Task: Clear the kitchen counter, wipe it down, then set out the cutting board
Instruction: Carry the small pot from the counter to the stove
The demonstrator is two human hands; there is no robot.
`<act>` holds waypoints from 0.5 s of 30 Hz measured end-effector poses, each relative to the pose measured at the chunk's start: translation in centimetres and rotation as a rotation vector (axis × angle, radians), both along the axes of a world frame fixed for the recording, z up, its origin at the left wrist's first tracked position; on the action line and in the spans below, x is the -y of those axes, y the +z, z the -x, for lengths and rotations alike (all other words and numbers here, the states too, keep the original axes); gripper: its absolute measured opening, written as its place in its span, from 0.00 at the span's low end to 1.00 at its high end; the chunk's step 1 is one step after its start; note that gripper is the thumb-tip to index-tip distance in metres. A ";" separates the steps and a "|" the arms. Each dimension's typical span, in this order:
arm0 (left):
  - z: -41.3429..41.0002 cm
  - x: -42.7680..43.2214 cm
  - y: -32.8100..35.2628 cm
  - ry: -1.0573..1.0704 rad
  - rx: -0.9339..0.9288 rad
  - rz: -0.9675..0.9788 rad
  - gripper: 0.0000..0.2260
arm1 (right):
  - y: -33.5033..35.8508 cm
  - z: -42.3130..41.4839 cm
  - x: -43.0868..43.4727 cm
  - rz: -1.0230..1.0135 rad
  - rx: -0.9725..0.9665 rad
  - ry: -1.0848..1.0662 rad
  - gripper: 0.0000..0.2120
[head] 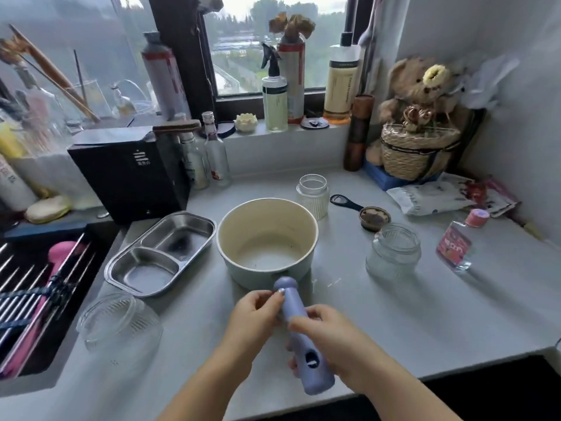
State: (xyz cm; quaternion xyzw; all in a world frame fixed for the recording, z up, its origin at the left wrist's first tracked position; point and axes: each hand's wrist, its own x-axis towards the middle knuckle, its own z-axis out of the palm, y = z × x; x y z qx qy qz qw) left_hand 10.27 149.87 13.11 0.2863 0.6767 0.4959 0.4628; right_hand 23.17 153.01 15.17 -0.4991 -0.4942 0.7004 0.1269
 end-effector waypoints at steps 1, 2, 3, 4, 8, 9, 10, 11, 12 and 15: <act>0.1 -0.7 0.0 -0.016 0.058 0.011 0.08 | -0.2 0.5 0.1 -0.005 -0.019 -0.002 0.09; 0.2 -1.2 0.0 -0.042 0.107 0.023 0.08 | -0.5 0.9 0.3 -0.049 -0.015 -0.027 0.09; 0.3 -1.7 0.0 -0.072 0.138 0.031 0.08 | -0.8 1.1 0.6 -0.122 0.018 -0.058 0.08; 0.4 -2.0 -0.1 -0.092 0.154 0.027 0.08 | -1.0 1.4 0.8 -0.197 0.056 -0.090 0.07; 0.1 -1.6 -0.4 -0.096 -0.026 -0.046 0.13 | -0.1 1.4 2.6 -0.290 0.146 -0.164 0.05; 0.0 -1.1 -0.2 -0.108 -0.083 -0.068 0.15 | 0.4 1.1 3.2 -0.299 0.165 -0.171 0.06; -0.3 -0.6 0.0 -0.126 -0.132 -0.089 0.16 | 0.8 0.8 3.8 -0.318 0.198 -0.186 0.07; -0.7 0.0 0.4 -0.150 -0.170 -0.107 0.17 | 1.4 0.2 4.7 -0.332 0.249 -0.210 0.10; -1.1 0.6 0.8 -0.181 -0.200 -0.123 0.17 | 1.9 -0.4 5.6 -0.352 0.300 -0.251 0.15; -3.3 2.8 2.2 -0.339 -0.181 -0.178 0.14 | 3.8 -2.4 9.3 -0.339 0.401 -0.484 0.31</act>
